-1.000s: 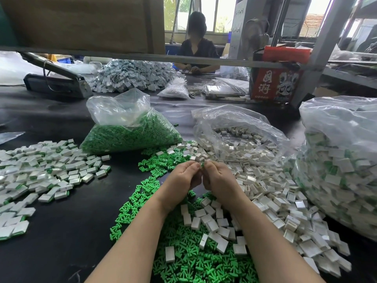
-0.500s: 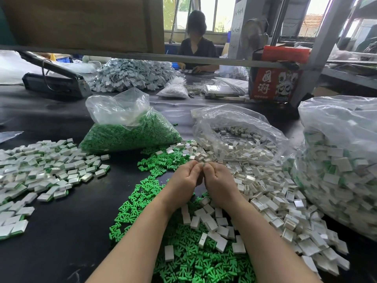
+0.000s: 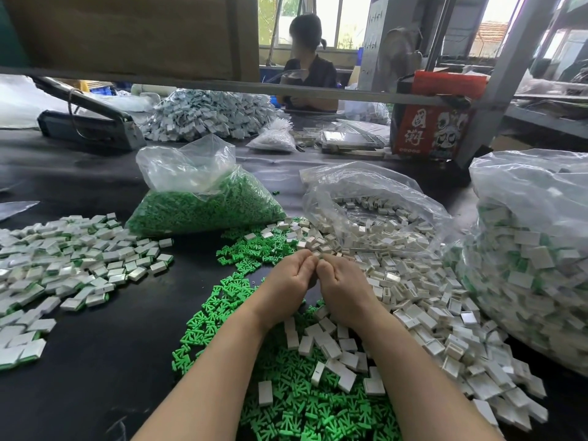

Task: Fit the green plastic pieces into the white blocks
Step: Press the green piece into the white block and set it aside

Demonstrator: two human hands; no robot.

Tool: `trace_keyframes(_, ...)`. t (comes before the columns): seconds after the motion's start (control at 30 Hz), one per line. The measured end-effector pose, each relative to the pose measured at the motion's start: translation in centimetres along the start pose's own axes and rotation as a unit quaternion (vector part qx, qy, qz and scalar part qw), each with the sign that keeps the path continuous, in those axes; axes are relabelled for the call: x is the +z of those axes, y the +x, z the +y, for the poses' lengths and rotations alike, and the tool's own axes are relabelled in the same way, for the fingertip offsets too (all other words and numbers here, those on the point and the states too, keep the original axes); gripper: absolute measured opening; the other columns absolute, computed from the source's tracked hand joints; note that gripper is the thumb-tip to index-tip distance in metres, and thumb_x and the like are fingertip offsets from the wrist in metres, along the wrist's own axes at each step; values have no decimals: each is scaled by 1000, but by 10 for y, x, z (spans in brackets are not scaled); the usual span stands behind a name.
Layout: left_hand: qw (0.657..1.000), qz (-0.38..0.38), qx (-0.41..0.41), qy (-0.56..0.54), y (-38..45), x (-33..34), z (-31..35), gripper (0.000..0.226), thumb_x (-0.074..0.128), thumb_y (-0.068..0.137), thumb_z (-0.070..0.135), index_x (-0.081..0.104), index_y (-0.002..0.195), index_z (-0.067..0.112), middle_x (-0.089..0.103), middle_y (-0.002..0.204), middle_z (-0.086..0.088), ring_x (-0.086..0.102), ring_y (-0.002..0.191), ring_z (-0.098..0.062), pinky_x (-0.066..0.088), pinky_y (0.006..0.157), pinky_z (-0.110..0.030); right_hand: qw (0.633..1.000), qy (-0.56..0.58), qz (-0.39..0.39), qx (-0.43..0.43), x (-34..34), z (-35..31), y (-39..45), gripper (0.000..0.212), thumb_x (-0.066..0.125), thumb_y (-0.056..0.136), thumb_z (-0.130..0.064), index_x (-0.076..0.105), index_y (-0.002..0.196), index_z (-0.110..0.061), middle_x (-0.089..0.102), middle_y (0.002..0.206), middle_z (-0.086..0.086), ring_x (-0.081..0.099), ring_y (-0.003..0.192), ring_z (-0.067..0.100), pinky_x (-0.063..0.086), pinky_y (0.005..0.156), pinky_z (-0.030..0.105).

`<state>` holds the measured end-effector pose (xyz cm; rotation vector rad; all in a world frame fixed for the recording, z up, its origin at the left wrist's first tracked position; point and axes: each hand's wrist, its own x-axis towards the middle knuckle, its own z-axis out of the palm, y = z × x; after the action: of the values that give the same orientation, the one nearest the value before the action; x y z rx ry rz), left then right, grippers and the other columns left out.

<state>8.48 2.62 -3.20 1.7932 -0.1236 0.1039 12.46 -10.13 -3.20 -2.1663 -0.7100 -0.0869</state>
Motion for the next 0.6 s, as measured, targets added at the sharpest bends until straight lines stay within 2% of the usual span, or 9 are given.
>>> trace_keyframes(0.07, 1000, -1, 7, -30, 0, -1, 0, 25, 42, 103, 23, 57, 97, 4, 56, 89, -13, 53, 85, -21, 50, 79, -39, 1000, 11, 0, 3, -1, 0, 1, 38, 30, 82, -35, 59, 78, -11, 63, 75, 5, 57, 71, 20, 46, 66, 40)
trace_keyframes(0.13, 998, 12, 17, -64, 0, -2, 0, 31, 45, 99, 31, 57, 96, 4, 54, 86, -11, 50, 82, -21, 45, 75, -36, 999, 37, -6, 6, -1, -1, 1, 29, 32, 82, -33, 57, 77, -19, 61, 70, -2, 56, 66, 14, 44, 61, 36)
trace_keyframes(0.23, 993, 35, 37, -103, 2, -3, 0, 26, 48, 94, 38, 64, 88, 18, 56, 79, -1, 51, 75, -15, 43, 73, -30, 984, 176, 2, 32, 1, -3, 4, 22, 35, 83, -26, 52, 72, -16, 49, 54, -7, 42, 50, 11, 34, 51, 29)
trace_keyframes(0.3, 990, 34, 47, -127, 2, -3, 2, 20, 51, 94, 39, 70, 89, 32, 67, 84, 7, 62, 83, -10, 48, 79, -25, 958, 283, 12, 52, 0, -5, 5, 28, 35, 93, -20, 49, 71, -10, 44, 49, -7, 36, 46, 11, 29, 45, 26)
trace_keyframes(0.37, 988, 35, 60, -140, 2, -2, 4, 21, 53, 93, 41, 71, 101, 36, 72, 101, 7, 66, 100, -10, 50, 85, -21, 933, 354, 10, 68, -1, -7, 6, 42, 30, 104, -17, 50, 69, -7, 44, 47, -8, 35, 42, 10, 28, 43, 23)
trace_keyframes(0.5, 983, 26, 71, -166, 0, -2, 8, 31, 54, 91, 43, 68, 118, 35, 71, 114, -1, 64, 112, -15, 51, 86, -22, 914, 397, -39, 73, -4, -9, 5, 60, 26, 102, -49, 60, 77, -6, 51, 52, 0, 41, 44, 12, 32, 44, 21)
trace_keyframes(0.57, 986, 25, 71, -151, -1, -2, 8, 30, 51, 94, 39, 66, 120, 38, 69, 115, -6, 66, 103, -13, 52, 80, -21, 909, 407, -58, 71, -4, -9, 4, 63, 29, 95, -60, 62, 82, -7, 53, 56, 4, 41, 49, 15, 30, 47, 24)
trace_keyframes(0.6, 986, 25, 73, -147, -1, -2, 8, 28, 51, 95, 37, 67, 117, 42, 66, 112, -10, 66, 91, -10, 51, 74, -19, 906, 414, -58, 69, -4, -9, 4, 63, 32, 95, -60, 62, 84, -7, 54, 57, 5, 41, 52, 16, 29, 49, 27)
